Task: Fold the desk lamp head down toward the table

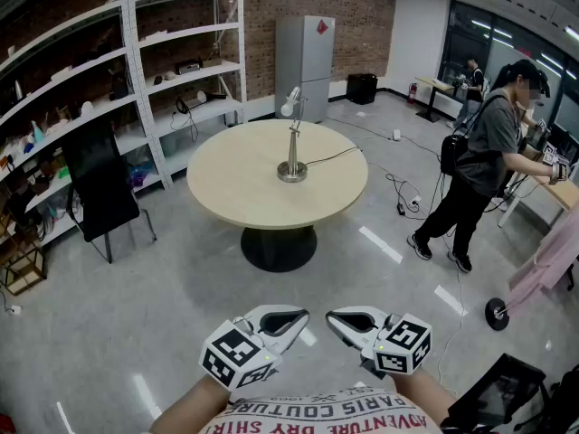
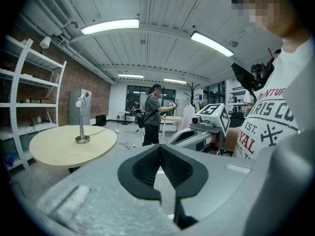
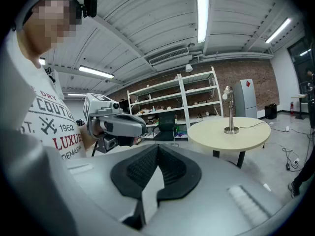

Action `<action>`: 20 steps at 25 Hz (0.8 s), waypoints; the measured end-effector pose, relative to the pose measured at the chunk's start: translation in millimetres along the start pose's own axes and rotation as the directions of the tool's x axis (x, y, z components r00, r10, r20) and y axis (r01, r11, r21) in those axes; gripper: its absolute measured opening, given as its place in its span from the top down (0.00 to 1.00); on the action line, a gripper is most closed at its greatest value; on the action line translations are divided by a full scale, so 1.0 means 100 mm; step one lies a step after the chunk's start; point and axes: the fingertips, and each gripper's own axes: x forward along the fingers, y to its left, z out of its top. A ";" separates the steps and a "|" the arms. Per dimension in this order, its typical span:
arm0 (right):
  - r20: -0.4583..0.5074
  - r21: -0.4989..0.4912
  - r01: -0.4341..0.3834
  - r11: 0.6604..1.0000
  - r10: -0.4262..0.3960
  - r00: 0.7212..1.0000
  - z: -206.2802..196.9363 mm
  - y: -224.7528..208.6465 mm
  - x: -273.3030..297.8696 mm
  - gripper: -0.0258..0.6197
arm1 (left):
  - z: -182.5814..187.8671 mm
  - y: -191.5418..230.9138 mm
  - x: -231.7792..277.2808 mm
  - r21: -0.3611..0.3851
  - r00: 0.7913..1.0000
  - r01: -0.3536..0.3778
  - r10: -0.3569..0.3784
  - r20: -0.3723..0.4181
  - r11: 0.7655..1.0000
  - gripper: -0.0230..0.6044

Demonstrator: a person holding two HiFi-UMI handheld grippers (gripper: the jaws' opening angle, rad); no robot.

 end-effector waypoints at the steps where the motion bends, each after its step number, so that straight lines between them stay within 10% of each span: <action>1: -0.001 0.001 0.001 1.000 -0.001 1.000 0.00 -0.02 -0.01 0.95 | 0.00 0.00 0.03 -0.005 1.000 0.004 -0.004 0.002 1.000 0.96; 20: 0.032 0.026 0.007 1.000 -0.008 0.999 0.08 -0.10 -0.13 0.95 | 0.06 -0.07 0.21 0.012 1.000 0.029 -0.029 -0.005 0.999 0.96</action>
